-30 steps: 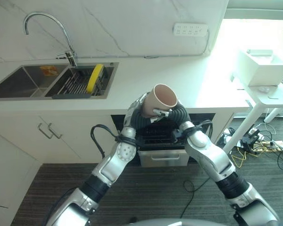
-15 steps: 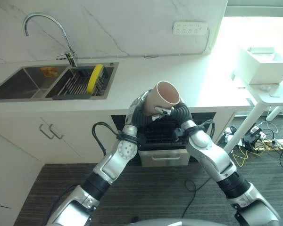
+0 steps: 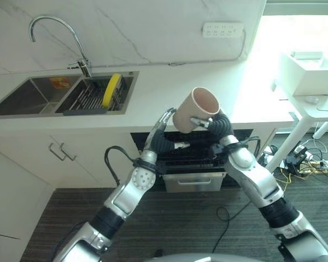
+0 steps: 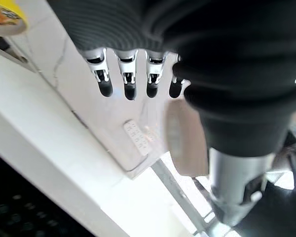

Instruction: Place the dishes in the dishwasher.

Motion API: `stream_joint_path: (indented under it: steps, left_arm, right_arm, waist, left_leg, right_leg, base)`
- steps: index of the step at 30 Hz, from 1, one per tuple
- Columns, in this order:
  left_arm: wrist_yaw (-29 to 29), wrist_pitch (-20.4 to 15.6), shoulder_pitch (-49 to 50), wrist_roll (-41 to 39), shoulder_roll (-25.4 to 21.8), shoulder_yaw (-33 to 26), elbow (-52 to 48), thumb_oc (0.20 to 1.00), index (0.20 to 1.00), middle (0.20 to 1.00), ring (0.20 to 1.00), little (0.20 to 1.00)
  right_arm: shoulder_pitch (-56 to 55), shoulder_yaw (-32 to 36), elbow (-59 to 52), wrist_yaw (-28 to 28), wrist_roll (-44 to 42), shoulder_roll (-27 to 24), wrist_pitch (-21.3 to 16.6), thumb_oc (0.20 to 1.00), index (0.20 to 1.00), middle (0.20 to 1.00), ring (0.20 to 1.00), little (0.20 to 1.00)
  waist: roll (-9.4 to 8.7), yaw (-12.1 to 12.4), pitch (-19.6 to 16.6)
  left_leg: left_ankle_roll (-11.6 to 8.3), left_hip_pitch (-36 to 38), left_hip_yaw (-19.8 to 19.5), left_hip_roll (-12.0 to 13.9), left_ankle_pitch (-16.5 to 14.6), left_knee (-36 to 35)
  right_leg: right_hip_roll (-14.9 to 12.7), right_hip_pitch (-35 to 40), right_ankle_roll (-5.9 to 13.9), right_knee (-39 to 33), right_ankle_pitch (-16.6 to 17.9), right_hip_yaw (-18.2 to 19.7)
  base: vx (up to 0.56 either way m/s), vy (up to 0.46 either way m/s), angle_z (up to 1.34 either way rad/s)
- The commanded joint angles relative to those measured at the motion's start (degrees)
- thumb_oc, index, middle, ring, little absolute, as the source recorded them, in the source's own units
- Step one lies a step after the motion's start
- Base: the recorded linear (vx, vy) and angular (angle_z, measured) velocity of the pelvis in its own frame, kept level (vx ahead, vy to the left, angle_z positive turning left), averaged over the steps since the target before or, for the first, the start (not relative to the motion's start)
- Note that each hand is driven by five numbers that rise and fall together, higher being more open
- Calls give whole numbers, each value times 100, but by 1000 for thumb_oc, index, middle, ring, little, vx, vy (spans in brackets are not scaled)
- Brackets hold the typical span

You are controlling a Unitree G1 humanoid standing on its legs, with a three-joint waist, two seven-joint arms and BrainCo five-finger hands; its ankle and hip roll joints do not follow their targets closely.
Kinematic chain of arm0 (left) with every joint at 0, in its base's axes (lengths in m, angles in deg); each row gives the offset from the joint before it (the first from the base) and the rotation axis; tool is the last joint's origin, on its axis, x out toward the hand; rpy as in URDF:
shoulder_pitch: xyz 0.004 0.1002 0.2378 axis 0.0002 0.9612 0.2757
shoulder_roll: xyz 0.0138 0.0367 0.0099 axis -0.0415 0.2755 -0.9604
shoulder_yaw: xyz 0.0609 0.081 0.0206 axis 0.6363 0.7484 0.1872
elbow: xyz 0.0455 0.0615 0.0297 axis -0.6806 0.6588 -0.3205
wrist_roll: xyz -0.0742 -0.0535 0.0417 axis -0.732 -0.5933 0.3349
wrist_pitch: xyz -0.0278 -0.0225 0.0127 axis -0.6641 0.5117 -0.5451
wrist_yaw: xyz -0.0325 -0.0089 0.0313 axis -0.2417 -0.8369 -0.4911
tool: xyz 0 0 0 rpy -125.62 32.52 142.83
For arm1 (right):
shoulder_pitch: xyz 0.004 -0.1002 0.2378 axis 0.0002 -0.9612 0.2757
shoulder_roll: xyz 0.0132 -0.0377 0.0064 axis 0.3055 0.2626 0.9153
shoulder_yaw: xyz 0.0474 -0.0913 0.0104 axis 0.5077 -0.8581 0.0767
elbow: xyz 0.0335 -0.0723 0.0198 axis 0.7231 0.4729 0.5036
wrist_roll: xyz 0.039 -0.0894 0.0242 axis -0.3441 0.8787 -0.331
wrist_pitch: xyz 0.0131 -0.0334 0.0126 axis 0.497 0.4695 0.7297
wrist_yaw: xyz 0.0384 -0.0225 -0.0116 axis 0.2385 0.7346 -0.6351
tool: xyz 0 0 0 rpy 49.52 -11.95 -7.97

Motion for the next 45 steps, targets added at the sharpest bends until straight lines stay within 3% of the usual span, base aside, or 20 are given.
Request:
stream_joint_path:
  steps: [1, 5, 9, 13, 14, 15, 18, 24, 35, 45]
  left_arm:
    - [-62, -273, -264, -295, -263, -223, -312, 1000, 1000, 1000, 1000, 1000]
    - [-195, -269, -92, -301, -380, -491, -409, 1000, 1000, 1000, 1000, 1000]
    - [-696, -249, 181, -210, -622, -914, -623, 1000, 1000, 1000, 1000, 1000]
    - [-984, -143, 363, -271, -832, -1276, -751, 1000, 1000, 1000, 1000, 1000]
    - [-987, -141, 363, -273, -833, -1275, -752, 1000, 1000, 1000, 1000, 1000]
    - [-1005, -94, 150, -197, -941, -1246, -631, 1000, 1000, 1000, 1000, 1000]
    - [-870, -15, -384, -215, -1014, -1072, -296, 1000, 1000, 1000, 1000, 1000]
    - [-1098, 289, -1325, -287, -1534, -1021, 152, 1000, 1000, 1000, 1000, 1000]
    - [-1552, 770, -2111, -434, -1811, -751, 662, 1000, 1000, 1000, 1000, 1000]
    - [-1801, 922, -2612, -340, -1933, -622, 927, 1000, 1000, 1000, 1000, 1000]
  right_arm:
    - [469, 504, -674, 32, 132, 56, -571, 200, 200, 200, 200, 200]
    - [252, 695, -683, -33, 229, -112, -581, 200, 200, 200, 200, 200]
    - [-155, 1071, -802, -339, 370, -473, -749, 200, 200, 200, 200, 200]
    - [-423, 1384, -932, -743, 297, -793, -816, 200, 200, 200, 200, 200]
    - [-424, 1386, -931, -744, 296, -793, -815, 200, 200, 200, 200, 200]
    - [-330, 1446, -875, -908, 373, -1020, -953, 200, 200, 200, 200, 200]
    - [63, 1421, -689, -988, 438, -1203, -1087, 200, 200, 200, 200, 200]
    - [752, 1435, -473, -1218, 295, -1616, -1144, 200, 200, 200, 200, 200]
    - [1156, 1183, -450, -1496, 301, -1689, -1129, 200, 200, 200, 200, 200]
    - [1448, 1116, -615, -1685, 294, -1680, -932, 200, 200, 200, 200, 200]
  waist:
    - [-205, 139, 159]
    - [-200, 143, 160]
    - [-196, 137, 173]
    - [-233, 134, 299]
    - [-232, 135, 297]
    - [-260, 128, 631]
    - [-237, 74, 973]
    - [-178, -153, 1480]
    - [-171, -384, 1740]
    - [-163, -479, 1766]
  left_leg:
    - [-333, 368, 165, 443, -391, 18]
    - [-334, 378, 161, 443, -392, 18]
    - [-326, 407, 162, 430, -398, 18]
    - [-293, 549, 184, 261, -361, 42]
    - [-303, 578, 179, 262, -404, 38]
    - [-342, 131, 72, 232, -483, 622]
    - [-397, -594, -83, 313, -567, 1259]
    - [-424, -1523, -68, 401, -823, 2204]
    - [-317, -1922, -88, 476, -1139, 2909]
    - [-255, -1872, -28, 549, -1298, 3114]
  right_leg:
    - [-604, 49, 243, -1, -105, -178]
    - [-600, 66, 234, -1, -113, -193]
    - [-592, 114, 233, -1, -128, -207]
    - [-497, 252, 174, 11, -87, -139]
    - [-496, 279, 185, 8, -125, -136]
    - [-495, 63, 114, 551, -325, -40]
    - [-548, -559, 65, 1220, -558, 54]
    - [-614, -1681, 0, 2302, -938, 190]
    - [-734, -2390, 64, 3282, -1207, 436]
    - [-830, -2551, 140, 3682, -1325, 585]
  base:
    - [-15, 8, 5]
    - [0, 11, 8]
    - [59, 9, 3]
    - [66, 1, 1]
    - [0, 0, 0]
    - [-78, -11, 1]
    - [-298, 5, 10]
    - [-206, 32, -2]
    - [-10, 26, -5]
    - [28, 24, -3]
